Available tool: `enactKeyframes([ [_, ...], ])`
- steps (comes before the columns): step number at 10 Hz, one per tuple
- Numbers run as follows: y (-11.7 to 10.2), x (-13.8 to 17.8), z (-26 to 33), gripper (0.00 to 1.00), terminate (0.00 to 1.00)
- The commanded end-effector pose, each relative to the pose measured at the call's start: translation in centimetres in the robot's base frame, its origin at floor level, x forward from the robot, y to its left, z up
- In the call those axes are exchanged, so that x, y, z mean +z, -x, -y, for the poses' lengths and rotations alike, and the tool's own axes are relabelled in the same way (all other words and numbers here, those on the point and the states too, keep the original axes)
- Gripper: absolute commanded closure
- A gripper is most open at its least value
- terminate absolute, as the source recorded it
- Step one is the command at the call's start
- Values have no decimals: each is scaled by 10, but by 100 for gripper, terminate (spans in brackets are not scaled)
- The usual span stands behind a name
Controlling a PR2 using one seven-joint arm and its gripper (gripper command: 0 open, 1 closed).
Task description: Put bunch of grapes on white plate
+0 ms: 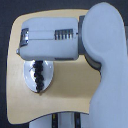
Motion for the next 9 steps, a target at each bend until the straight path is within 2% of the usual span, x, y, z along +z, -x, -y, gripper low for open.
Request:
enactKeyframes([
  [1,-28,104,-12,0,0],
  [3,-33,138,-6,0,0],
  [6,-30,155,18,0,0],
  [9,-3,150,96,0,0],
])
